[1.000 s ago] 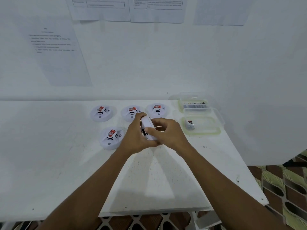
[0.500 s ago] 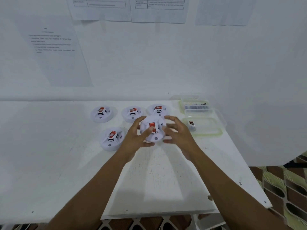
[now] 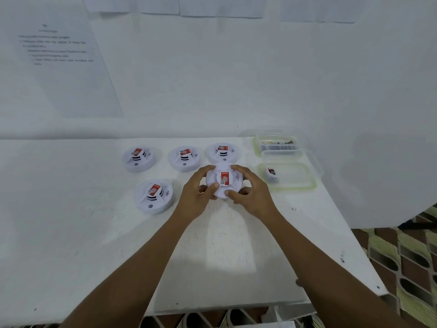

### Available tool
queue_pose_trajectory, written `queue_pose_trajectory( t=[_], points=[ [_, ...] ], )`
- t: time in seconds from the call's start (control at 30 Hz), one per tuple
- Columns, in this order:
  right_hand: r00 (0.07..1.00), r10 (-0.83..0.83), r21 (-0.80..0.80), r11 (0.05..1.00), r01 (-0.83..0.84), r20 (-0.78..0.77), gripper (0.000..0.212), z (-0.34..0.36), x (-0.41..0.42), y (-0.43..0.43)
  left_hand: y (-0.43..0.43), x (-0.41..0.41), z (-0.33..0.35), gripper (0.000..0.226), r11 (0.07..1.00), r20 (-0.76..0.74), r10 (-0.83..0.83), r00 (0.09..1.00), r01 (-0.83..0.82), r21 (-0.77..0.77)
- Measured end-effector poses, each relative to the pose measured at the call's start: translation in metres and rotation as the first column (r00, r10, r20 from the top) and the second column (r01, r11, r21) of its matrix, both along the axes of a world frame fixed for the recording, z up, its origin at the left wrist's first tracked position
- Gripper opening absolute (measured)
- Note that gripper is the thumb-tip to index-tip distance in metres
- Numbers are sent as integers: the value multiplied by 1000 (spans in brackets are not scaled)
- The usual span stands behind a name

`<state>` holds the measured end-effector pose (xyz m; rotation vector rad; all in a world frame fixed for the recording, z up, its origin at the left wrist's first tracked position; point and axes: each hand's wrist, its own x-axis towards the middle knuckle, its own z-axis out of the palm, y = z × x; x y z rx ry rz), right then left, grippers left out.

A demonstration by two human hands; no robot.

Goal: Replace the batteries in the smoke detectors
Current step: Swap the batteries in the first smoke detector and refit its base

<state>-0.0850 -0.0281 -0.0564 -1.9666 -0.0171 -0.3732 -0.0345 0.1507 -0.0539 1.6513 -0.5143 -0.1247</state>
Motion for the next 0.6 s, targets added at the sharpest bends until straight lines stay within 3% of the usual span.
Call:
queue_pose_trajectory(
  t=[0.17,0.4,0.6],
  points=[
    [1000,12,-96,995,-12,-4,63,-7,5,-5,3,11,-24,43,993,114,28,993,-40,109],
    [999,-1,-105,994,6,48,64,-18,10,-2,2,11,-27,42,988,230,80,970,-107,107],
    [998,-5,-100,995,11,62,64,-22,9,-2,3,14,-35,49,988,215,62,975,-90,122]
  ],
)
